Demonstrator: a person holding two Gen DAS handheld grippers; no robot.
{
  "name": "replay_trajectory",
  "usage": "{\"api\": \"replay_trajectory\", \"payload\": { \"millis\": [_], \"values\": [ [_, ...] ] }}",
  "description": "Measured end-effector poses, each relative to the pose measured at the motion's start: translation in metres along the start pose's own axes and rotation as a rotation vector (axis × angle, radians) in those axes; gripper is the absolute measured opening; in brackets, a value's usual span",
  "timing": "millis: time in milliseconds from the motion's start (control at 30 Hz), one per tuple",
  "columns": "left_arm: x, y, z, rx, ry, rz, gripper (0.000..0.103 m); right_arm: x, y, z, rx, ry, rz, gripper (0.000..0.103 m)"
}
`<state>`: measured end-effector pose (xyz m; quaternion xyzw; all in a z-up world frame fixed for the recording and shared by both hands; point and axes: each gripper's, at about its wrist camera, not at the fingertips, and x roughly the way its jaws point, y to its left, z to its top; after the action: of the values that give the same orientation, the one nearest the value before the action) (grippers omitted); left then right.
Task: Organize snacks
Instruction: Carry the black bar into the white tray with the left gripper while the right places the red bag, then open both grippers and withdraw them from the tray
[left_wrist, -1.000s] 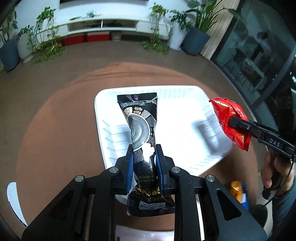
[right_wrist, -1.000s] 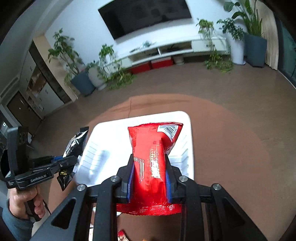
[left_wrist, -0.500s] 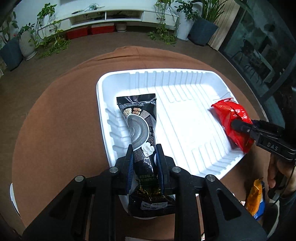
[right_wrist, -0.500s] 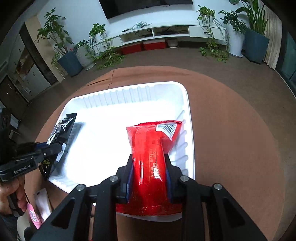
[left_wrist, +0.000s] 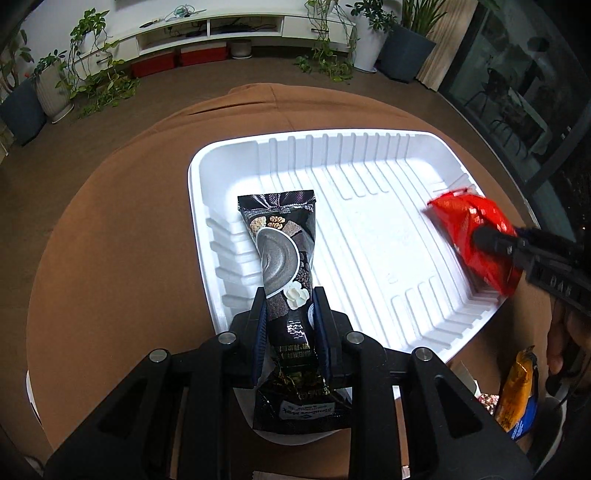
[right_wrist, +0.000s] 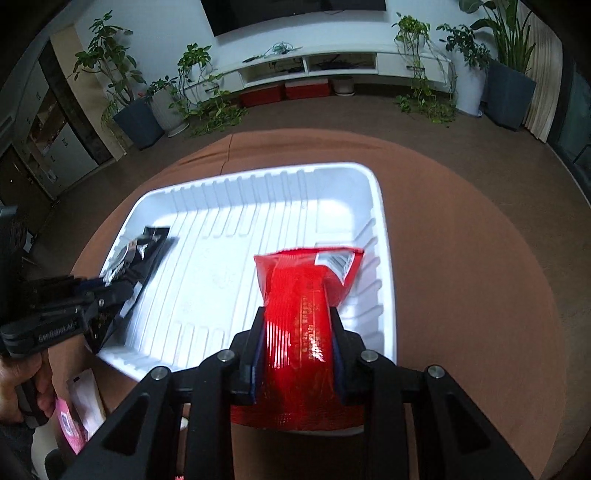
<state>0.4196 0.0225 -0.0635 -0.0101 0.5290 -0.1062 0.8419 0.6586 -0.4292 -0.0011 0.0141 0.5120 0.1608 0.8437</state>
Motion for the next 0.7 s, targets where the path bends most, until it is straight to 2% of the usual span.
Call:
{"api": "replay_trajectory", "payload": {
  "millis": [233, 367, 700],
  "values": [
    [0.005, -0.006, 0.004, 0.015, -0.003, 0.006, 0.023, 0.014, -0.005, 0.007, -0.017, 0.004, -0.019, 0.034],
    [0.009, -0.007, 0.006, 0.007, -0.005, 0.001, 0.023, 0.024, -0.006, 0.000, -0.006, 0.065, -0.015, 0.047],
    [0.004, -0.004, -0.005, 0.006, -0.014, 0.009, 0.023, 0.013, 0.008, -0.015, -0.036, 0.079, -0.015, 0.048]
  ]
}}
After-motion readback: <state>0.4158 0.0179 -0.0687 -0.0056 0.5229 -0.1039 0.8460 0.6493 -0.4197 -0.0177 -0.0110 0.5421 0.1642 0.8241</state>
